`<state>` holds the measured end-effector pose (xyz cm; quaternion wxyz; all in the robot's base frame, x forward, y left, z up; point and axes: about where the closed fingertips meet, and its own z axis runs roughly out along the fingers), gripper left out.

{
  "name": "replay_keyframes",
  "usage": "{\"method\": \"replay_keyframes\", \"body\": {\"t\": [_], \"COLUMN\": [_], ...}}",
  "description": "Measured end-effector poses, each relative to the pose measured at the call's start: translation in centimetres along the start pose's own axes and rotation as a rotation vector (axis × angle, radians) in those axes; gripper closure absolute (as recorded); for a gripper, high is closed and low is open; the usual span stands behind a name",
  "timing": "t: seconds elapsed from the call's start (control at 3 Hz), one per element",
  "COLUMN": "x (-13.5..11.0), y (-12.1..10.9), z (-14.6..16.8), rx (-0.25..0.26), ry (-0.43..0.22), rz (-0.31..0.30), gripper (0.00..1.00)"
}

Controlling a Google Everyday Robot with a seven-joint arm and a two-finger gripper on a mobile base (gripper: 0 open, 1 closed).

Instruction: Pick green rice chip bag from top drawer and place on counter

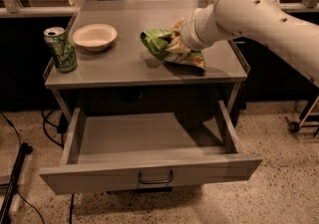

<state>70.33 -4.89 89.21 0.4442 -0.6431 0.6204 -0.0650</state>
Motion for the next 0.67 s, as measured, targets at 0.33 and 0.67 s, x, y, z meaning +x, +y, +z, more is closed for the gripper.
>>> {"method": "replay_keyframes", "body": {"t": [0.33, 0.67], "x": [0.0, 0.0], "y": [0.0, 0.0], "z": [0.0, 0.0], "rx": [0.0, 0.0], "ry": [0.0, 0.0], "rz": [0.0, 0.0], "gripper": [0.0, 0.0]}}
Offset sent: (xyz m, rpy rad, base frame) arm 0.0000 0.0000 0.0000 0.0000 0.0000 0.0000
